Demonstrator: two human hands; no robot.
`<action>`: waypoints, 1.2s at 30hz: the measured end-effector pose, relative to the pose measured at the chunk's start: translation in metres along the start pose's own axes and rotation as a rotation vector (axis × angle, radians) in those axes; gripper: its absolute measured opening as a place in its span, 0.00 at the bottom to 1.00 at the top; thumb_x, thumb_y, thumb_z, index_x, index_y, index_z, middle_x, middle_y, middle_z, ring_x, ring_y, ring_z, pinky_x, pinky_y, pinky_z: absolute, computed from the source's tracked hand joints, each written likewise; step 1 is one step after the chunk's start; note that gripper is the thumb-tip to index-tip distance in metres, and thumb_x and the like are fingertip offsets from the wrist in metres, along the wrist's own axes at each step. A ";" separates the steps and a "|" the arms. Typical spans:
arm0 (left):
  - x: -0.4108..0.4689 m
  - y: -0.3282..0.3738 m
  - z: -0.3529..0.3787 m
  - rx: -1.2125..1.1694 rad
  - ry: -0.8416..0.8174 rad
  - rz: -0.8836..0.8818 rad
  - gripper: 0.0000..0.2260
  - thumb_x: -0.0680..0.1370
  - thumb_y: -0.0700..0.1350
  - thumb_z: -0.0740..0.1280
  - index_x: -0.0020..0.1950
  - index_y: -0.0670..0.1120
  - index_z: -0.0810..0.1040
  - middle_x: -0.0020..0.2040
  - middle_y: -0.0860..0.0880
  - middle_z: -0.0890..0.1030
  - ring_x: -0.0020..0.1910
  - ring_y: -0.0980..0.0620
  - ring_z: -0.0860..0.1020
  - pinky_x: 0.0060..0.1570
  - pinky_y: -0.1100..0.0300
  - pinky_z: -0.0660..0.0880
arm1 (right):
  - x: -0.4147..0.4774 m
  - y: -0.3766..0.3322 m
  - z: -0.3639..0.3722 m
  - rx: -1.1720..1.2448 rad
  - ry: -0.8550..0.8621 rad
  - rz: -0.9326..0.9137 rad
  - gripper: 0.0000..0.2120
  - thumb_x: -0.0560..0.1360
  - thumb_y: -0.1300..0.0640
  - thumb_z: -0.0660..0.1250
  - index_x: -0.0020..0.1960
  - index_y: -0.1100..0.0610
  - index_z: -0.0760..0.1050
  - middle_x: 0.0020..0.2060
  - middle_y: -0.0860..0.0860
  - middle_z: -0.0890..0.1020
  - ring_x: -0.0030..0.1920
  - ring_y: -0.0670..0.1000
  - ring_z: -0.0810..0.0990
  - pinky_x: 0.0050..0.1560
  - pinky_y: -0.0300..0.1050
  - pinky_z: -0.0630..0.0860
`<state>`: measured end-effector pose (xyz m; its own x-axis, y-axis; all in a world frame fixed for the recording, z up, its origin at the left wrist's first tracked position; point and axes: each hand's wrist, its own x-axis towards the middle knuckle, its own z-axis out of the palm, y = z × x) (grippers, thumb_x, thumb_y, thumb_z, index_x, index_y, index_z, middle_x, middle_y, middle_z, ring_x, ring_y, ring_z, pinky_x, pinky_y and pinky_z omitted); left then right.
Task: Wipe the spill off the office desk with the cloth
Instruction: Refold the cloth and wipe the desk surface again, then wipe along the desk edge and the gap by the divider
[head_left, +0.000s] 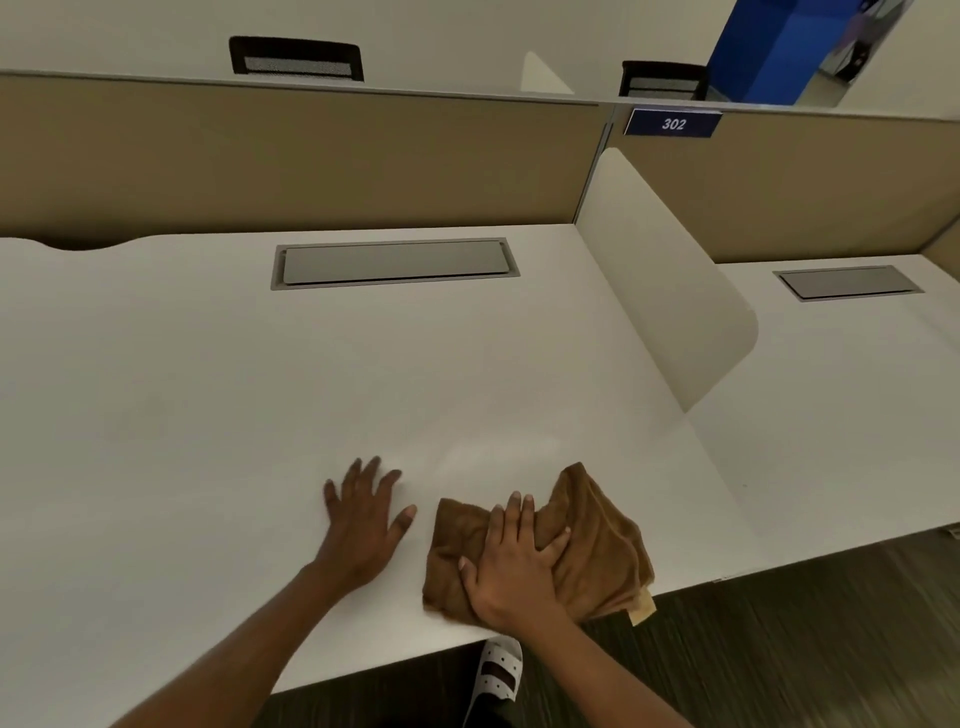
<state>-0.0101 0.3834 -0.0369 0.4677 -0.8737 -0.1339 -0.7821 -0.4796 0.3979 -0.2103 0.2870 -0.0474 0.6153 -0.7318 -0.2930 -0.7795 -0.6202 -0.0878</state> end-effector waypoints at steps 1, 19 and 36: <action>0.004 0.010 0.002 0.013 -0.012 0.051 0.43 0.70 0.72 0.32 0.74 0.50 0.62 0.77 0.45 0.57 0.77 0.43 0.48 0.72 0.39 0.42 | -0.003 -0.001 0.000 -0.001 -0.011 -0.003 0.42 0.73 0.33 0.43 0.77 0.60 0.47 0.77 0.61 0.44 0.76 0.61 0.39 0.63 0.77 0.34; -0.012 0.060 0.007 0.000 -0.258 0.305 0.13 0.74 0.59 0.65 0.42 0.51 0.69 0.43 0.52 0.72 0.45 0.53 0.68 0.48 0.58 0.66 | -0.029 0.016 -0.027 0.142 -0.064 -0.128 0.20 0.73 0.46 0.59 0.64 0.50 0.63 0.68 0.54 0.65 0.71 0.59 0.58 0.68 0.72 0.52; -0.065 0.112 -0.021 -0.640 -0.125 0.193 0.08 0.70 0.46 0.70 0.42 0.59 0.74 0.40 0.61 0.80 0.40 0.61 0.78 0.36 0.68 0.73 | -0.094 0.051 -0.076 0.114 0.379 0.203 0.08 0.70 0.58 0.65 0.48 0.55 0.79 0.50 0.54 0.75 0.51 0.52 0.64 0.45 0.46 0.72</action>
<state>-0.1192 0.3880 0.0351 0.2626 -0.9602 -0.0950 -0.4310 -0.2048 0.8788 -0.2992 0.3032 0.0479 0.4313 -0.9007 0.0527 -0.8840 -0.4336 -0.1748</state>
